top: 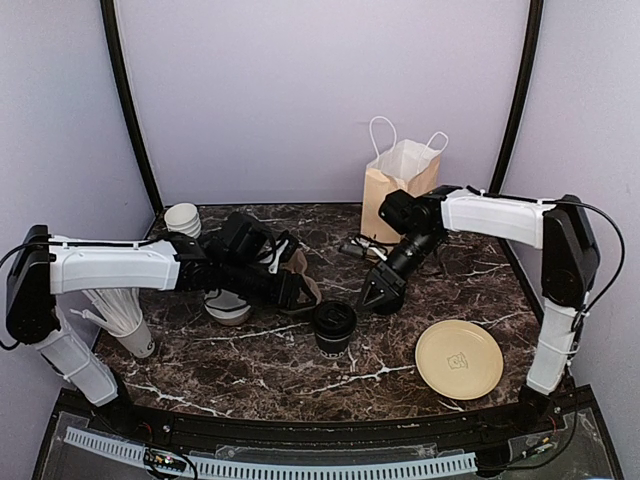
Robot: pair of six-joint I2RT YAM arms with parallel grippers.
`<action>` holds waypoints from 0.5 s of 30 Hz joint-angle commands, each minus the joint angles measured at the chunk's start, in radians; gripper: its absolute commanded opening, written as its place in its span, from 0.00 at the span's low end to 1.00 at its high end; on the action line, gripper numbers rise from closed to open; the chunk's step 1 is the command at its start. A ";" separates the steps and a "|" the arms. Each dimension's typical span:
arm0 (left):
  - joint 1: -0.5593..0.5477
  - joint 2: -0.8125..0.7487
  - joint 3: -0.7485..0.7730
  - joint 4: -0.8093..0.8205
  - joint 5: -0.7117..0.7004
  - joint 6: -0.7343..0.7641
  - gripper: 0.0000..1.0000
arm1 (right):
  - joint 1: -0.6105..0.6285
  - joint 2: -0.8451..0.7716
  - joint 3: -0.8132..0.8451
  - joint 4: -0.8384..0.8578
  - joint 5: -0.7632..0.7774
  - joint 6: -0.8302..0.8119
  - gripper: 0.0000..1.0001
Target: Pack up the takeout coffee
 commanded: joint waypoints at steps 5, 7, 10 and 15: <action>0.046 0.008 -0.024 0.110 0.082 -0.040 0.55 | 0.029 -0.031 -0.185 0.029 -0.077 0.007 0.58; 0.046 0.025 -0.021 0.116 0.093 -0.041 0.54 | 0.044 -0.015 -0.179 0.035 -0.095 0.008 0.54; 0.046 0.036 -0.031 0.129 0.105 -0.050 0.53 | 0.047 0.025 -0.115 0.003 -0.149 -0.002 0.49; 0.046 0.022 -0.053 0.150 0.143 -0.061 0.50 | 0.034 0.082 -0.022 -0.047 -0.129 -0.022 0.42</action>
